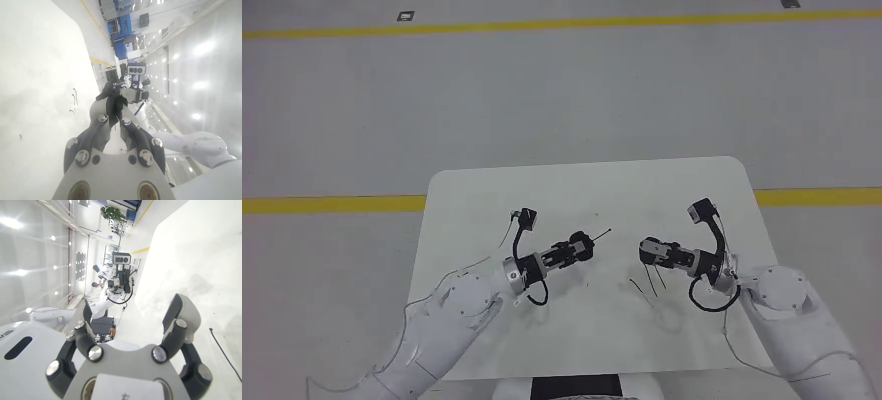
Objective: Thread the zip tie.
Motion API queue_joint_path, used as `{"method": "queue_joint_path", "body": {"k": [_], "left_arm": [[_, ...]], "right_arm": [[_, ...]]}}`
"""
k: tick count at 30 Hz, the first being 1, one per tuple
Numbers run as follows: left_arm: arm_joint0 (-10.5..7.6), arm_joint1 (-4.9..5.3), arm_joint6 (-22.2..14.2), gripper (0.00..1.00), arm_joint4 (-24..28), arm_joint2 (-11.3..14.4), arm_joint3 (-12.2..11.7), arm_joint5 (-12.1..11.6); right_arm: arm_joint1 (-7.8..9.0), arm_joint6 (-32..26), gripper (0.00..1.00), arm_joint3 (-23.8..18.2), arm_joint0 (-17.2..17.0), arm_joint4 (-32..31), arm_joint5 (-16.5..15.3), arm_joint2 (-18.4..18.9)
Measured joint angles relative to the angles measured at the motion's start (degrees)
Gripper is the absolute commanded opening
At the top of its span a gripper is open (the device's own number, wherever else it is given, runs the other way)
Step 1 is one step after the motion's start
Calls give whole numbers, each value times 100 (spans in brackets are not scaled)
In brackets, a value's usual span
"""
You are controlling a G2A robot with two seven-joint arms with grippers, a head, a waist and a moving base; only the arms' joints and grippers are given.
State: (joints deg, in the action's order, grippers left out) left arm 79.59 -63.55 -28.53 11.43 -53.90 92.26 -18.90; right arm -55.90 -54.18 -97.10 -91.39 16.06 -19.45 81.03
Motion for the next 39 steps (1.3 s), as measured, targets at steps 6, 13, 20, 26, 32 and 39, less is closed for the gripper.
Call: {"method": "queue_joint_path", "body": {"k": [6,13,20,26,32,39], "left_arm": [[-10,26,-640,0,726,-46,-142,315],[23,103,-1630,0,1715,-318,-346,208],[2,122,-2130,0,2056,-317,-450,127],[1,122,-2128,0,2054,-316,-449,126],[15,114,-2049,0,2063,-243,-412,304],[-28,121,-2428,0,2434,-196,-441,466]], "right_arm": [[-32,-588,100,315,247,405,-3,-92],[-143,-1690,100,758,513,944,-3,-19],[-272,-2633,100,1005,663,1584,-3,-74],[-271,-2543,100,999,659,1570,-2,-75],[-318,-2548,100,1326,861,2143,-5,-581],[-320,-2547,100,1638,1262,2378,-3,-1186]]}}
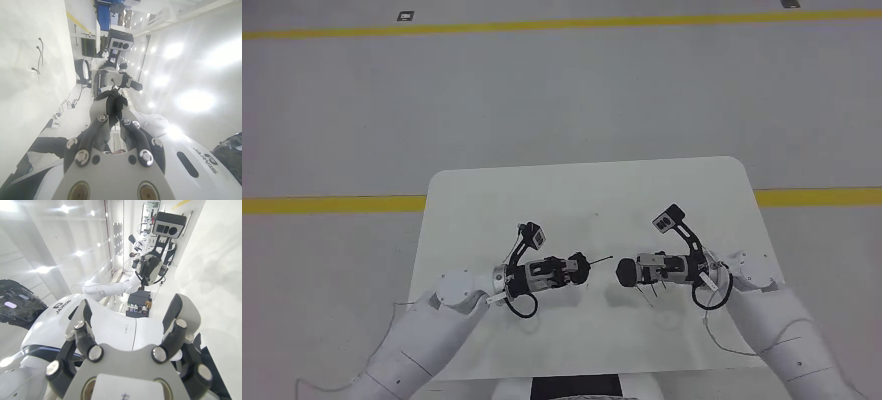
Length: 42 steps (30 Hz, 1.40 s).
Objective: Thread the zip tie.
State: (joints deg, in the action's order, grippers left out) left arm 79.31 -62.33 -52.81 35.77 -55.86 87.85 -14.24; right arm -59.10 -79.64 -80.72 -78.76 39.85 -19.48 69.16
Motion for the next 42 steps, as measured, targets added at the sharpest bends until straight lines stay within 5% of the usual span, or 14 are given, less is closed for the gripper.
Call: {"method": "queue_joint_path", "body": {"k": [10,15,20,24,42], "left_arm": [[-5,42,-426,0,212,-39,-41,53],[-17,71,-651,0,133,-17,-97,98],[-26,69,-697,0,151,62,-120,99],[-28,69,-700,0,149,69,-121,96],[-27,69,-699,0,149,68,-120,96]], "right_arm": [[80,0,100,106,196,71,0,-331],[145,0,49,103,242,120,0,-386],[190,0,47,80,268,142,0,-502],[211,0,33,70,287,150,0,-607],[274,0,0,140,364,117,0,-826]]}}
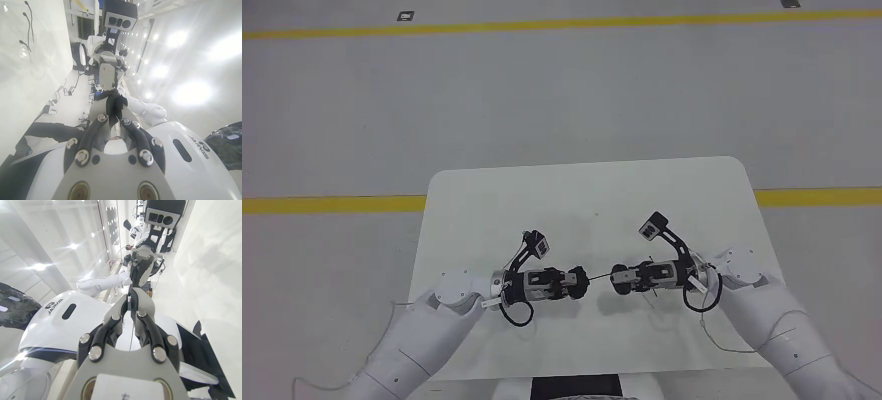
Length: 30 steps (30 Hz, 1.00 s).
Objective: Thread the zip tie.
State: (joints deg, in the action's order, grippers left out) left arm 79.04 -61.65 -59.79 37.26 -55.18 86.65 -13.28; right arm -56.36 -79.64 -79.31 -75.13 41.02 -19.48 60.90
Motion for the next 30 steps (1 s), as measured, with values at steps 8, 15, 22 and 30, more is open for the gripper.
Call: {"method": "queue_joint_path", "body": {"k": [8,15,22,30], "left_arm": [[0,0,0,0,0,0,0,0],[0,0,0,0,0,0,0,0],[0,0,0,0,0,0,0,0],[0,0,0,0,0,0,0,0]], "right_arm": [[17,0,9,16,25,-2,0,-42],[23,0,16,28,32,22,0,-41],[16,0,13,49,44,29,0,-46],[-2,0,14,109,76,40,0,-71]]}}
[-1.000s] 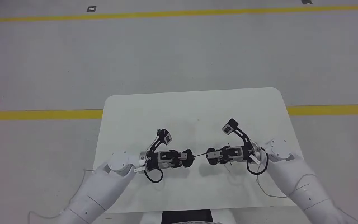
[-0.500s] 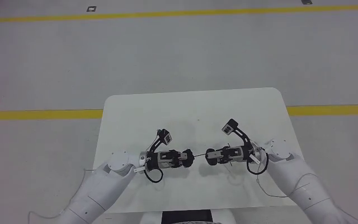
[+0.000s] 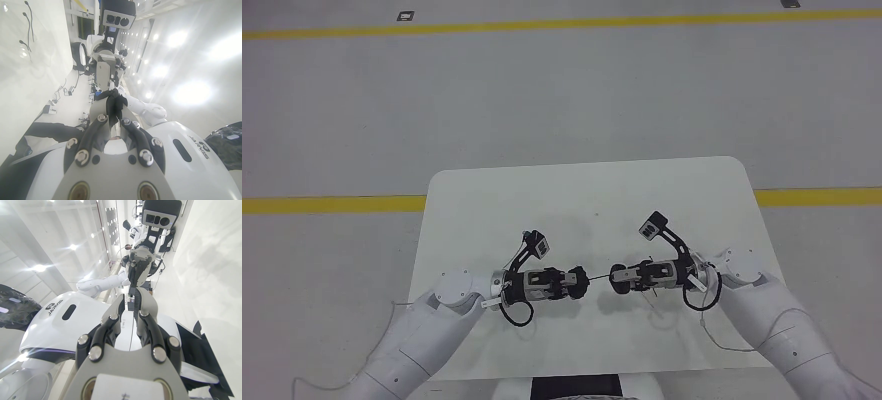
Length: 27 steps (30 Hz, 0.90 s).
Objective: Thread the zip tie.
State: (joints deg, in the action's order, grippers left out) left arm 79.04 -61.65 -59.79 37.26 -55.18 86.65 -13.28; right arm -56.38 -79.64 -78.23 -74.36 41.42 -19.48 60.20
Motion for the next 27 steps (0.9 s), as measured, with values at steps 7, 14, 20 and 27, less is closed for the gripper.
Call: {"method": "queue_joint_path", "body": {"k": [7,14,20,27], "left_arm": [[0,0,0,0,0,0,0,0],[0,0,0,0,0,0,0,0],[0,0,0,0,0,0,0,0],[0,0,0,0,0,0,0,0]], "right_arm": [[-20,0,11,39,34,12,0,-21],[-49,0,9,93,79,1,0,-53],[-73,0,9,128,101,2,0,-52],[-102,0,9,164,140,-6,0,-68]]}}
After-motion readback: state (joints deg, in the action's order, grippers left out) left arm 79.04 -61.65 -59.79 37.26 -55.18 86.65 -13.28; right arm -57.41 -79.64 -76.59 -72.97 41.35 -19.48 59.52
